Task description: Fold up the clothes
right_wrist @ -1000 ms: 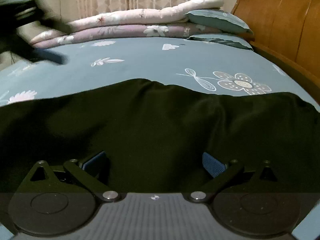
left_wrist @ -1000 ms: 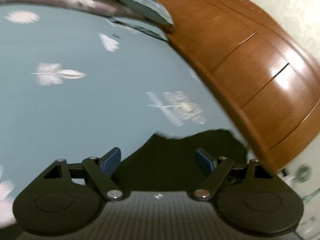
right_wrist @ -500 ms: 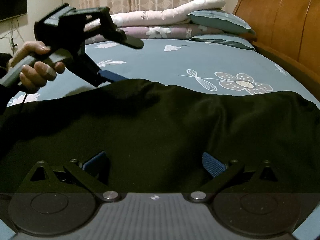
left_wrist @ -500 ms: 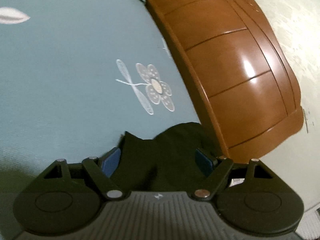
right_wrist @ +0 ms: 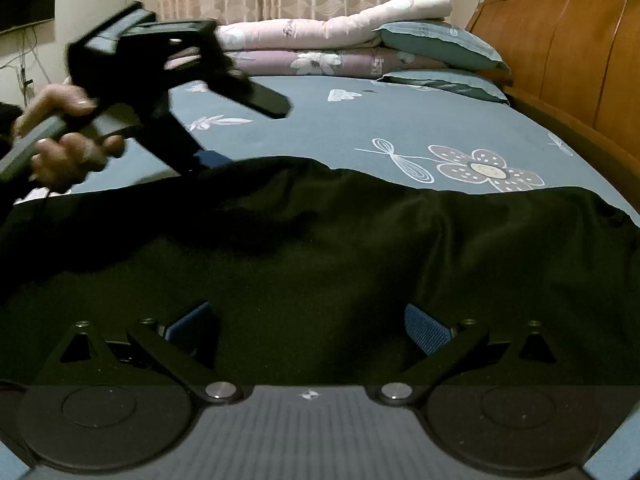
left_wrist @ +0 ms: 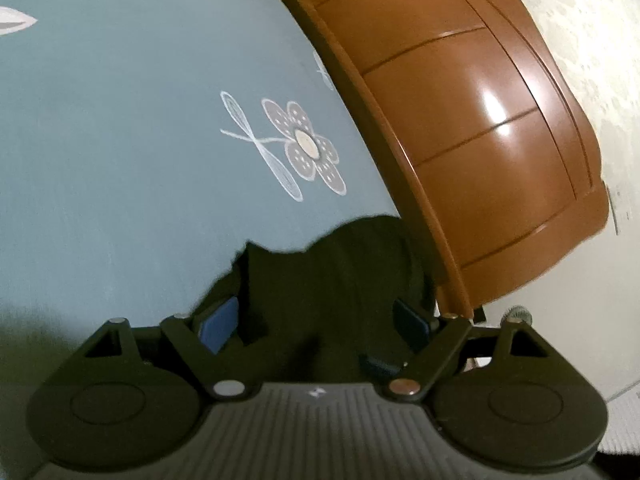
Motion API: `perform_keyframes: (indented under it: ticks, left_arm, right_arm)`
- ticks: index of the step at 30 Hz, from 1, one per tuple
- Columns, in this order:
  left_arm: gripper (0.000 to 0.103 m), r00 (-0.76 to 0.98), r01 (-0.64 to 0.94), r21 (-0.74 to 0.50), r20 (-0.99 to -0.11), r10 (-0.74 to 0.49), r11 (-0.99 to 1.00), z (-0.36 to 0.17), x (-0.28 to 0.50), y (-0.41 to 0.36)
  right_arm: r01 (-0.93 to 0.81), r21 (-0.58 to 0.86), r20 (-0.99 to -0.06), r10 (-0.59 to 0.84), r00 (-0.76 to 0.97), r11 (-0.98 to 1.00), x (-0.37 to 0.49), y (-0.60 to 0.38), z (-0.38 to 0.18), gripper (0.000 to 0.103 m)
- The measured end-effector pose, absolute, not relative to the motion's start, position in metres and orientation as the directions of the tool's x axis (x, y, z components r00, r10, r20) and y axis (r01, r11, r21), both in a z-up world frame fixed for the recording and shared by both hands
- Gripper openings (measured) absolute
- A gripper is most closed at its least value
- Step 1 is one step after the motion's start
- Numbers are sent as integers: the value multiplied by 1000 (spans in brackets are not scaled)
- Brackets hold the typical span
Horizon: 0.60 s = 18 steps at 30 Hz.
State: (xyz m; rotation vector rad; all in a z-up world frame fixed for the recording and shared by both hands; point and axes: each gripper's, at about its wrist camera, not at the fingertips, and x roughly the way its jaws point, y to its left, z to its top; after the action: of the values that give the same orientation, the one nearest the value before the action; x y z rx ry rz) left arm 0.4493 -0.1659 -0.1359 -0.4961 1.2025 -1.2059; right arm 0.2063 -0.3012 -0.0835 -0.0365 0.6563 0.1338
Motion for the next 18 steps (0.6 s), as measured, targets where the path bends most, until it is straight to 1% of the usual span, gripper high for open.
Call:
perform_keyframes:
  ticks: [2, 5, 6, 9, 11, 13, 15, 17, 18]
  left_arm:
    - [86, -148, 400, -861, -398, -905, 314, -143, 455, -175]
    - [88, -173, 392, -878, -364, -915, 275, -144, 457, -191]
    - [88, -157, 389, -882, -347, -925, 265, -144, 458, -193]
    - [87, -70, 352, -910, -260, -963, 220, -142, 459, -189]
    - [87, -31, 376, -903, -238, -971, 209, -138, 454, -184]
    - [87, 23, 453, -852, -284, -959, 263, -127, 445, -183]
    - [86, 132, 517, -778, -339, -931, 356, -116, 440, -171]
    - [86, 210, 512, -751, -362, -908, 418, -108, 446, -155]
    - [86, 217, 485, -772, -350, -911, 411, -106, 450, -147]
  right_arm:
    - [-135, 9, -610, 112, 784, 991, 206, -301, -83, 103]
    - [-134, 7, -610, 110, 785, 991, 206, -301, -83, 103]
    - [-134, 6, -610, 110, 785, 991, 206, -300, -83, 103]
    - [-131, 6, -609, 107, 786, 991, 205, -300, -83, 103]
    - [-129, 9, -608, 108, 787, 992, 204, -301, -83, 103]
    - [-128, 11, -608, 109, 786, 992, 204, -302, -83, 103]
    - [-128, 5, -611, 105, 785, 992, 203, -301, -82, 103]
    - [-128, 0, -612, 101, 785, 992, 203, -300, -82, 103]
    - [-127, -1, -612, 100, 785, 992, 203, -300, -82, 103]
